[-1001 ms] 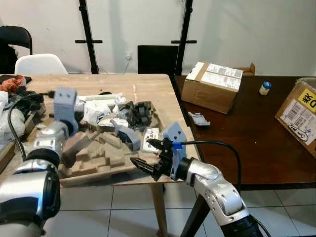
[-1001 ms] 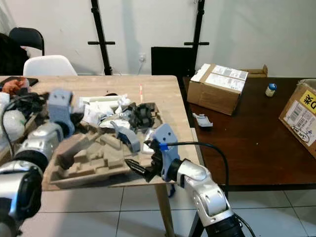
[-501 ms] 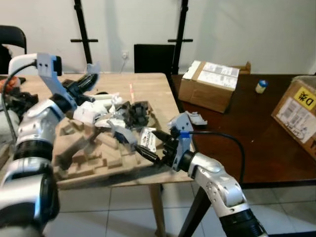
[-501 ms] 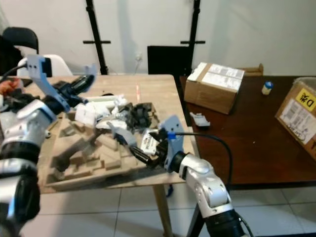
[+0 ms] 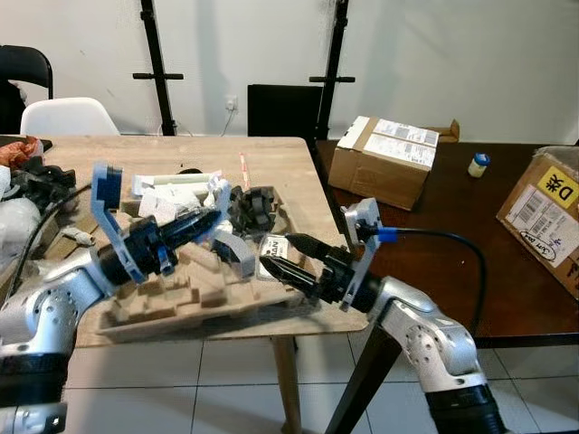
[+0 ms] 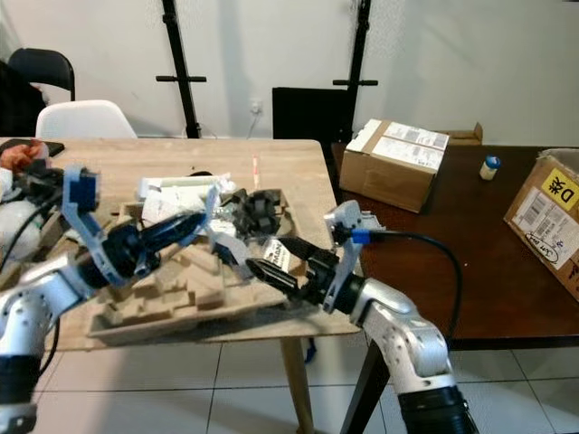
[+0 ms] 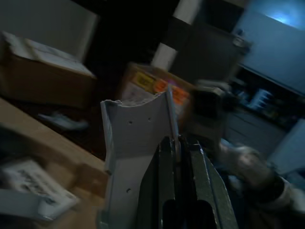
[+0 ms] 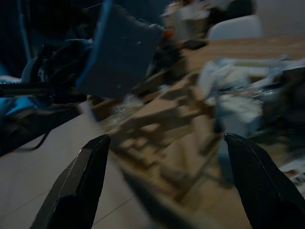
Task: Picking trash to rubbish bin
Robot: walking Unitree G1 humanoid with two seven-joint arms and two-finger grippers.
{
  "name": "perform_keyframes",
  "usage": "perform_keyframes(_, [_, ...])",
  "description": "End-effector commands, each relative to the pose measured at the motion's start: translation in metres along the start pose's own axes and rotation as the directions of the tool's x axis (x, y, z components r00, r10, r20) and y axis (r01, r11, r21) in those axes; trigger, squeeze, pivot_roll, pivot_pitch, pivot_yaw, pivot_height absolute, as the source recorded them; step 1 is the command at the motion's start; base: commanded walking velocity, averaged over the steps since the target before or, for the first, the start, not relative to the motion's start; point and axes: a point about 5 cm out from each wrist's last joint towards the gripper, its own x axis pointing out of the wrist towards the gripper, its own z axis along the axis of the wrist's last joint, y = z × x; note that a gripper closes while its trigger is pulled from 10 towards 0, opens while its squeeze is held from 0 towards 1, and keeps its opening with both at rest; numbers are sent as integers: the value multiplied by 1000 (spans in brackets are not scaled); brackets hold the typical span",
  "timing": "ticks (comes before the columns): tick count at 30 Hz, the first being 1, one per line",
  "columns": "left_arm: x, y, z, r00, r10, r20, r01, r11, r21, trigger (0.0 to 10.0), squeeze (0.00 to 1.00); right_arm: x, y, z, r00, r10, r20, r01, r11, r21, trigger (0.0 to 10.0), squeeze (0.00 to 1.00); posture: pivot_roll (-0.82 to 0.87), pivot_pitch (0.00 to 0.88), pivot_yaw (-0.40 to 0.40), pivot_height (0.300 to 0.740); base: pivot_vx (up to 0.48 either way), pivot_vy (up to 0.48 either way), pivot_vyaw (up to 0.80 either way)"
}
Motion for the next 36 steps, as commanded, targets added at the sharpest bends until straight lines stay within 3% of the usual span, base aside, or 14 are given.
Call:
perform_keyframes(1, [-1,-7,-2,999,-34,-38,33,999,-18,0,0,-4,3,0,999,35,2,-35,999,16,10000,0,49,118,-48,740,0,0,0])
perform_keyframes(4, [-3,-13,-21,986,-59,-157,51,997,-58,0,0,-12,6,-5,996,79,-48,-78,997,20,10000,0,48,118,-46,740,0,0,0])
perform_keyframes(9, [-9,-24,-70,890,-74,-449,17,991,-131,0,0,-28,7,-19,972,141,-189,-138,990,30,10000,0,46,118,-41,740,0,0,0])
perform_keyframes(11, [-9,-24,-70,890,-74,-449,17,991,-131,0,0,-28,7,-19,972,141,-189,-138,990,30,10000,0,46,118,-41,740,0,0,0])
perform_keyframes(13, [-13,-27,-82,834,-64,-548,-14,991,-137,0,0,-37,6,-36,934,138,-330,-144,990,7,10000,0,46,118,-39,740,0,0,0])
perform_keyframes(14, [-13,-27,-82,834,-64,-548,-14,991,-137,0,0,-37,6,-36,934,138,-330,-144,990,7,10000,0,46,118,-39,740,0,0,0])
perform_keyframes(16, [-21,-28,-95,763,-45,-645,-62,988,-142,0,0,-48,4,-57,877,117,-466,-140,990,-14,10000,0,48,117,-37,740,0,0,0])
perform_keyframes(17, [-21,-28,-95,763,-45,-645,-62,988,-142,0,0,-48,4,-57,877,117,-466,-140,990,-14,10000,0,48,117,-37,740,0,0,0])
perform_keyframes(22, [-34,-26,-115,668,-2,-744,-133,984,-121,0,0,-56,-2,-75,821,59,-568,-107,993,-51,10000,0,48,110,-29,740,0,0,0])
perform_keyframes(23, [-41,-26,-127,605,23,-796,-164,982,-96,0,0,-62,-6,-87,766,16,-643,-93,992,-85,10000,0,46,108,-27,740,0,0,0])
perform_keyframes(24, [-41,-26,-127,605,23,-796,-164,982,-96,0,0,-62,-6,-87,766,16,-643,-93,992,-85,10000,0,46,108,-27,740,0,0,0])
perform_keyframes(27, [-61,-23,-157,450,104,-887,-253,967,-15,0,0,-77,-18,-117,627,-122,-770,-41,981,-188,10000,0,46,97,-24,740,0,0,0])
perform_keyframes(31, [-69,-24,-175,409,135,-902,-321,947,-4,0,0,-83,-21,-136,563,-180,-806,-8,975,-223,10000,0,49,91,-23,740,0,0,0])
perform_keyframes(36, [-73,-23,-189,397,170,-902,-387,922,4,0,0,-90,-21,-151,504,-212,-837,-10,968,-251,10000,0,53,87,-27,740,0,0,0])
